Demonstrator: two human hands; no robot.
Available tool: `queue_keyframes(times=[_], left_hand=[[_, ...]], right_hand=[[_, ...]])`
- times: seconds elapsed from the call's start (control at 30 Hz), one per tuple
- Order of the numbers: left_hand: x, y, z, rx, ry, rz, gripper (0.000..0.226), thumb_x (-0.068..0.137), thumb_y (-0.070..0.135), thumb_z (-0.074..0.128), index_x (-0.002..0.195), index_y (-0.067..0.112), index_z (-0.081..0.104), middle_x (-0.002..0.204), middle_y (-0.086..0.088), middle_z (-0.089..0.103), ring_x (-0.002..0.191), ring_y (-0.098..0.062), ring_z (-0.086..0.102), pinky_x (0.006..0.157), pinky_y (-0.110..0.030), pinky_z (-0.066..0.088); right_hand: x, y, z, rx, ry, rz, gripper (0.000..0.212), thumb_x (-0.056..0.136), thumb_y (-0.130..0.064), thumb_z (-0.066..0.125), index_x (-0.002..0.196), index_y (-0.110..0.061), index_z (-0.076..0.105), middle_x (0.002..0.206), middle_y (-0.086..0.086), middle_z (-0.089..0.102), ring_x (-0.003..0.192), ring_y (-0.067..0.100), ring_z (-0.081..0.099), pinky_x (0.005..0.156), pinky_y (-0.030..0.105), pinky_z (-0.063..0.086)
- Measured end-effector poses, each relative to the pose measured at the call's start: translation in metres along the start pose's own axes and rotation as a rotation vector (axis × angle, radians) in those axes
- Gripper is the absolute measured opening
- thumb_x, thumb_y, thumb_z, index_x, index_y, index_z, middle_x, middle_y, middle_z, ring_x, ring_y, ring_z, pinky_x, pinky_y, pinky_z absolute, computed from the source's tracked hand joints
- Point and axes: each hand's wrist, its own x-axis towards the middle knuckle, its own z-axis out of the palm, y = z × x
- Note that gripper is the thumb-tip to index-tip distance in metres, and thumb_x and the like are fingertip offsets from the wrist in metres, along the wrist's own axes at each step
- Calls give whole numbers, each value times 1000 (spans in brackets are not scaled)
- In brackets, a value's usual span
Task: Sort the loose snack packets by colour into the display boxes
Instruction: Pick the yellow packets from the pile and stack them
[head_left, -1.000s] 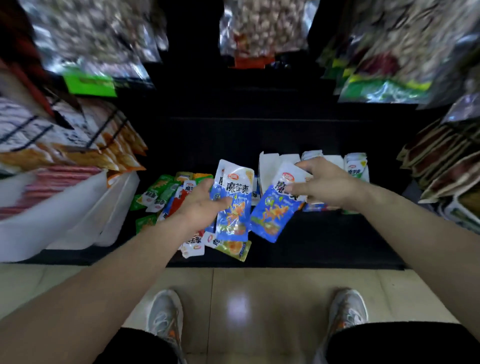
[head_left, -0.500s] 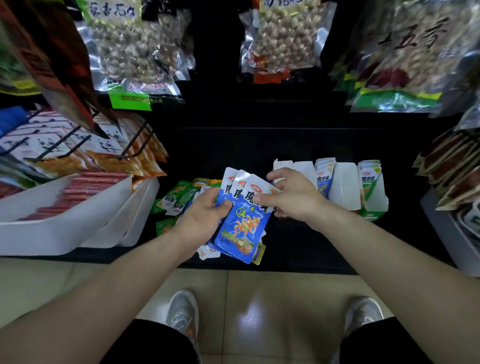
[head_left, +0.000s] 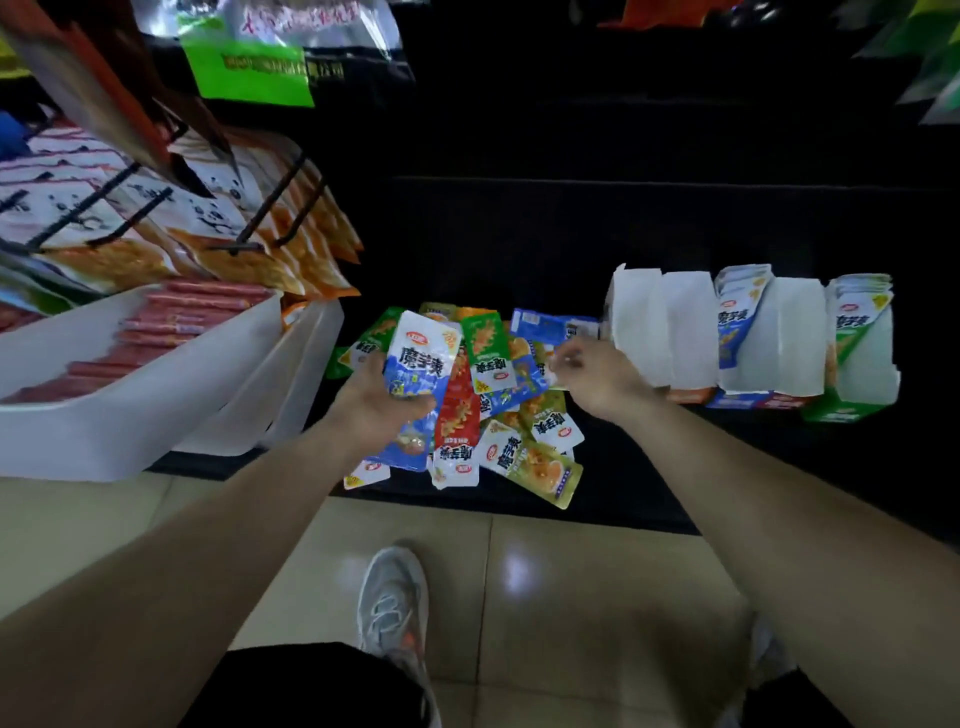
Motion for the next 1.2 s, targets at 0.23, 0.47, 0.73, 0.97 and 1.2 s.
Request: queue_keyframes(times=[0.23,0.47,0.73,0.97,1.2], left_hand=[[34,-35,7,64,18,-47,51,84,21,79,126,18,51,112,-1,69,92,-22,71,67,-40,62],[45,-45,17,49,34,-78,37,85,18,77,116,20,56,102,3,71,80,-10,71,62,-27,58],[48,-50,23,46,17,-124,32,85,18,78,110,23,58,97,4,72,82,-13,72,69,-33,60],[46,-46,37,43,-34,-121,40,84,22,79,117,24,56,105,4,72,90,-16,72,77,-35,60],[49,-41,50,53,-19,-120,38,85,22,78,113,24,53,101,6,69,85,-10,68,62,-24,52]], right_hand=[[70,57,80,-313,-48,43,49,102,-37,45,147,-20,40,147,14,39,131,41,40,94,49,47],[102,55,100,-224,68,19,73,91,-43,68,151,-26,28,139,15,51,124,40,50,94,49,49],[83,84,94,-148,39,66,43,89,-34,73,123,-23,50,119,14,55,86,33,60,70,37,50],[68,85,87,-18,-1,53,39,83,-14,76,109,-19,48,114,10,59,92,26,60,73,37,51],[67,80,61,50,-84,104,40,95,-20,60,135,-18,57,125,7,62,105,26,62,80,32,50]])
